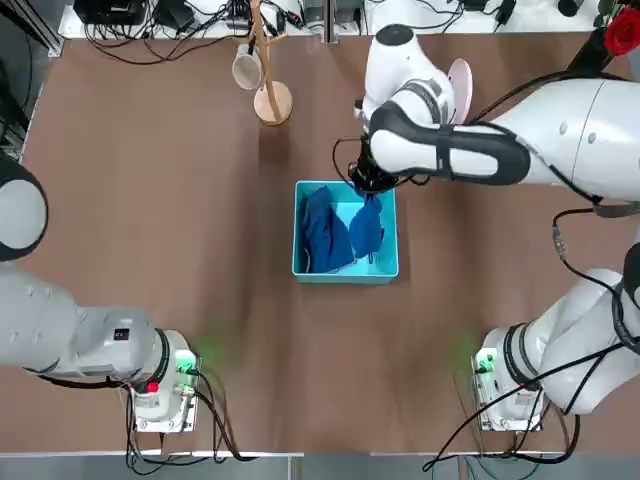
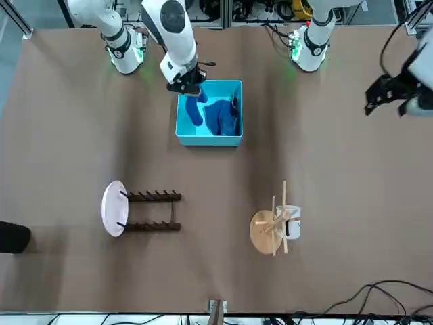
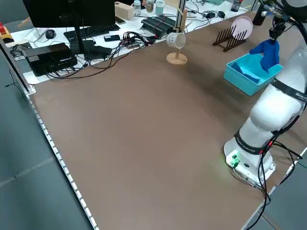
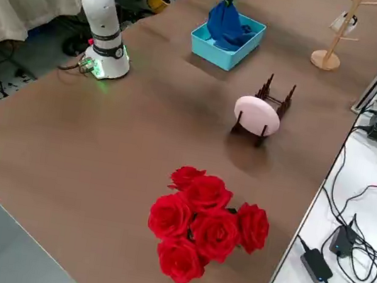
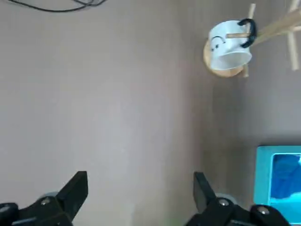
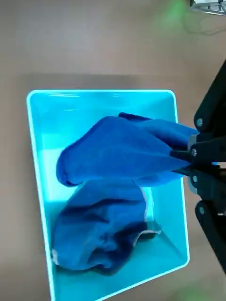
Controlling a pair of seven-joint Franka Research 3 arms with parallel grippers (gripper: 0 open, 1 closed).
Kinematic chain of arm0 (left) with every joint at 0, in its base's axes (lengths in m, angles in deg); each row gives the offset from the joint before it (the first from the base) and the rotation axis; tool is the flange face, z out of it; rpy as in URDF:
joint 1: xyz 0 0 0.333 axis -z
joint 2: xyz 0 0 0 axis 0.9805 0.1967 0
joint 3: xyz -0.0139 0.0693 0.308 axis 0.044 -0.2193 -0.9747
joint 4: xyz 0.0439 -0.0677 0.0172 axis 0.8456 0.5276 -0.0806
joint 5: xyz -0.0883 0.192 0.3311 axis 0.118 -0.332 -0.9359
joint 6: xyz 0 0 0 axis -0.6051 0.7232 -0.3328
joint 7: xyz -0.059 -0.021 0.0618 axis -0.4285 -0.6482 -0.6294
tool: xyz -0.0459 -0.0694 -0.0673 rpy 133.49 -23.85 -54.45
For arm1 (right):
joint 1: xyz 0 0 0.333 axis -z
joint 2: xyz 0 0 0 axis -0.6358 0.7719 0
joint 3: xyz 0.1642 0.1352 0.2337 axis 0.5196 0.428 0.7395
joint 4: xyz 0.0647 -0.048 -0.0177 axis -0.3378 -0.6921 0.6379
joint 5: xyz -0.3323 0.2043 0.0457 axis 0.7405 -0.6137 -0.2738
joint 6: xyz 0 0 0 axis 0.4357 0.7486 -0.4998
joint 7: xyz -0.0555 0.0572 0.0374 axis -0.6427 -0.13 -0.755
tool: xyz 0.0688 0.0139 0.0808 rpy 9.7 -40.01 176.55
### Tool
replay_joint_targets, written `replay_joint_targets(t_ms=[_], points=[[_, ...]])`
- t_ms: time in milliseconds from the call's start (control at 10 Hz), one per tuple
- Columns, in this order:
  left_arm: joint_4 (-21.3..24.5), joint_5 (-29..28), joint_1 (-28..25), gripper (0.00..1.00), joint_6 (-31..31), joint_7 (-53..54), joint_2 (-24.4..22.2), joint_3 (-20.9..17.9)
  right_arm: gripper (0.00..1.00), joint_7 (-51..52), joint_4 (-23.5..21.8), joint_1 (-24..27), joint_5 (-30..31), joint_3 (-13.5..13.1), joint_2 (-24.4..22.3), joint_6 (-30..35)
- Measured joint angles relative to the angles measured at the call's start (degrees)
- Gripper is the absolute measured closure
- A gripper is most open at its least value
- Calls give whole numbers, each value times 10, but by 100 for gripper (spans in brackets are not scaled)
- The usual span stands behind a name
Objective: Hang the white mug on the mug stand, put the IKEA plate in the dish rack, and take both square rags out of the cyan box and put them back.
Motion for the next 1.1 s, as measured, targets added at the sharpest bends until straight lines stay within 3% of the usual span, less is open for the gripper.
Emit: replay_joint_targets(t_ms=[300,500,800,1100], points=[[20,8,1,0,1,39,-14,-57,96,-2,-49,-20,0,0,0,-40],[35,11,2,0,19,41,-13,-62,96,-2,-84,-22,3,-2,1,-71],[43,11,5,0,41,42,-9,-62,96,-2,-95,-16,17,-13,17,-92],[48,12,10,1,64,41,3,-62,93,0,-93,36,42,-18,41,-121]])
